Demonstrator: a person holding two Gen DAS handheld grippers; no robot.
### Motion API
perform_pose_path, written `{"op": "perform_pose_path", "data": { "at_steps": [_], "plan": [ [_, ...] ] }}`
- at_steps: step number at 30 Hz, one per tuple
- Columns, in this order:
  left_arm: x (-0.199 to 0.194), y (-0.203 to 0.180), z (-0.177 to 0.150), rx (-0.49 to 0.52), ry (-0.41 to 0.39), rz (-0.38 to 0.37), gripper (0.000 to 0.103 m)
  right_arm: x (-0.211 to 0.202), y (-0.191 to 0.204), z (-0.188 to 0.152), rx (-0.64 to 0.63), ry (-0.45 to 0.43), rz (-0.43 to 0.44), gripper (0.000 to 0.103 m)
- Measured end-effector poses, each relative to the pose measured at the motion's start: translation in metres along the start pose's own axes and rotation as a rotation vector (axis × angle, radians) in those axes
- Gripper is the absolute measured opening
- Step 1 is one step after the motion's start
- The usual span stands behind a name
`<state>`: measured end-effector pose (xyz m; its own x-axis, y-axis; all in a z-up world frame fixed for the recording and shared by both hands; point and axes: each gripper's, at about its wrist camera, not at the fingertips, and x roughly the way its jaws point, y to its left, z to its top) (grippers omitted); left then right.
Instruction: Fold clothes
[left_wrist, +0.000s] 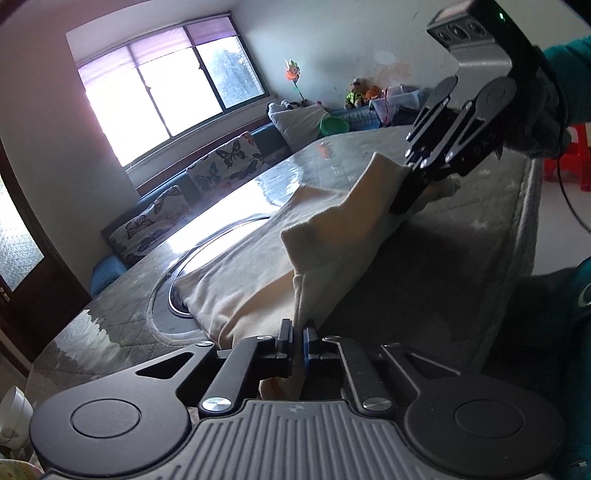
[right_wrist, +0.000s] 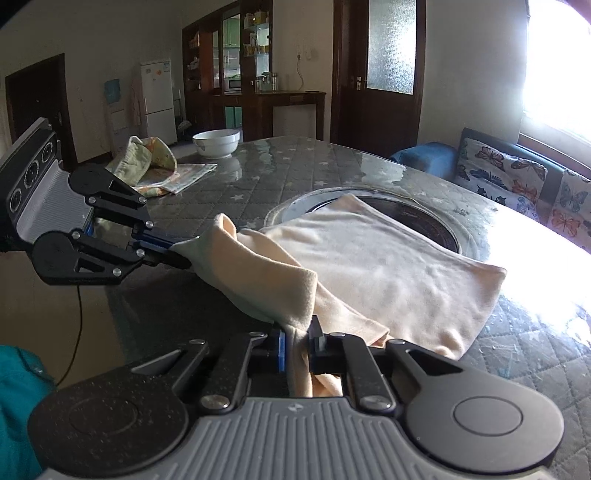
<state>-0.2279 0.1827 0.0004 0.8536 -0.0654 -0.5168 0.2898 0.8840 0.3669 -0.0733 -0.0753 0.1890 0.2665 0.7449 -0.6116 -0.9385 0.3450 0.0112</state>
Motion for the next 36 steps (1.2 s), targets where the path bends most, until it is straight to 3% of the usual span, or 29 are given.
{"op": "perform_pose_path", "data": {
  "at_steps": [7,13,19,25,36],
  "plan": [
    [-0.049,-0.008,0.019,-0.101,-0.041,-0.076,0.005,-0.051,0.015,-0.007,0.032,0.005,0.046,0.009],
    [-0.04,0.003,0.039,-0.127,-0.059,-0.048,0.005,-0.056,0.005,0.007,0.023,0.0,0.043,0.008],
    [0.0,0.033,0.057,-0.104,-0.054,-0.009,0.005,-0.041,-0.027,0.034,0.026,-0.019,0.017,0.008],
    [0.061,0.065,0.069,-0.122,0.0,0.013,0.005,0.004,-0.066,0.059,0.011,0.025,-0.015,0.008],
    [0.155,0.098,0.047,-0.251,0.146,0.069,0.006,0.105,-0.121,0.06,0.067,0.114,-0.094,0.011]
  ]
}}
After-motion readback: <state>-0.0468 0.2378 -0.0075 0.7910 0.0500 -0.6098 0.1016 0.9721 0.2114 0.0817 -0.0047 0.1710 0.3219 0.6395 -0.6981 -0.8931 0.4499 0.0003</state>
